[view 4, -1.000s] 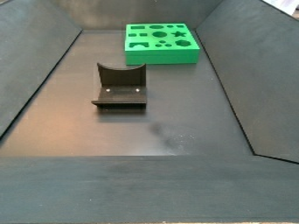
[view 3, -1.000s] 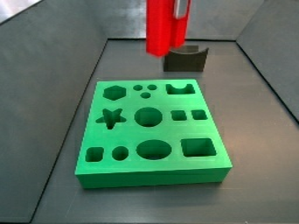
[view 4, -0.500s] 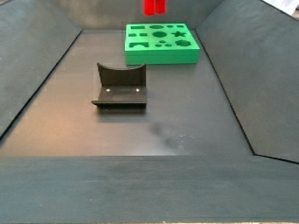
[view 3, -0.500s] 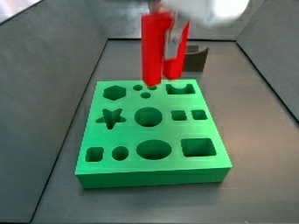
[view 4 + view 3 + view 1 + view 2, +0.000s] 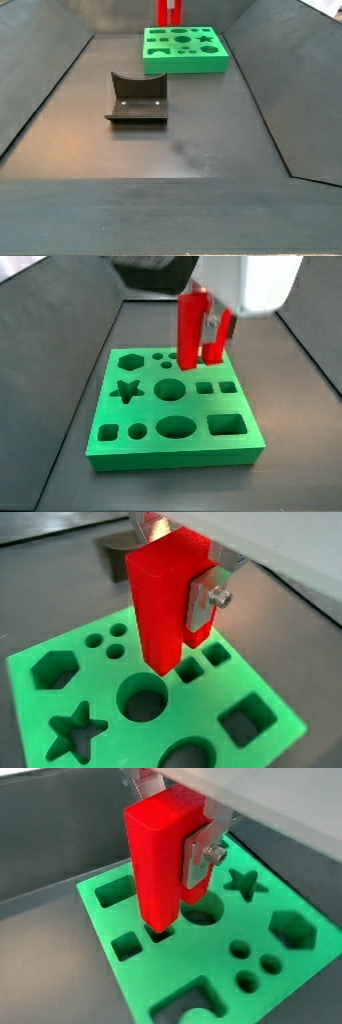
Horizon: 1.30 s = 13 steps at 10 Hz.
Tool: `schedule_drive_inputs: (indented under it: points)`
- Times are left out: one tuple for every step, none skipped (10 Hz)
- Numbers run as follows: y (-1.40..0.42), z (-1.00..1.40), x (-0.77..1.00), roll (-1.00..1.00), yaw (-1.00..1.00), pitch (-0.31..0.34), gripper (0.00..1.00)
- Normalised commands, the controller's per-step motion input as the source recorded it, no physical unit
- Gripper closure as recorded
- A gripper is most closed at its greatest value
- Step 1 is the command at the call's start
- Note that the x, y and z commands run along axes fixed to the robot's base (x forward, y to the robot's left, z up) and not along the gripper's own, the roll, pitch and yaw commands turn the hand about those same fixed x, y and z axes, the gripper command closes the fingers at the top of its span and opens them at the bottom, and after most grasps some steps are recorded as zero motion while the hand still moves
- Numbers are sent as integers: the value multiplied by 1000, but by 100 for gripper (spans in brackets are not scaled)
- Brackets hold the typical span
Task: Pick up the double-square object. Move up. Move to above the board. Insert the double-square object.
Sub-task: Insert the double-square object.
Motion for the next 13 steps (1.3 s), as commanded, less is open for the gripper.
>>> schedule_drive_inputs:
  points:
    - [-146,-374,123,3,-891,0,100]
    - [-154,-374,160,6,-863,0,100]
    - [-203,-371,360,19,-663,0,100]
    - [0,0,149,0,-74,0,100]
    - [0,-43,43,0,20,0,100]
    - [0,-183,300,11,103,0,100]
    - [0,-206,334,14,86,0,100]
    - [0,-131,160,0,23,0,100]
    - [-23,-20,60,0,0,0,100]
    - [-29,-111,97,0,0,0,100]
    - [-40,-189,180,0,0,0,100]
    - [-49,-217,163,0,0,0,100]
    - [-60,-231,183,9,0,0,100]
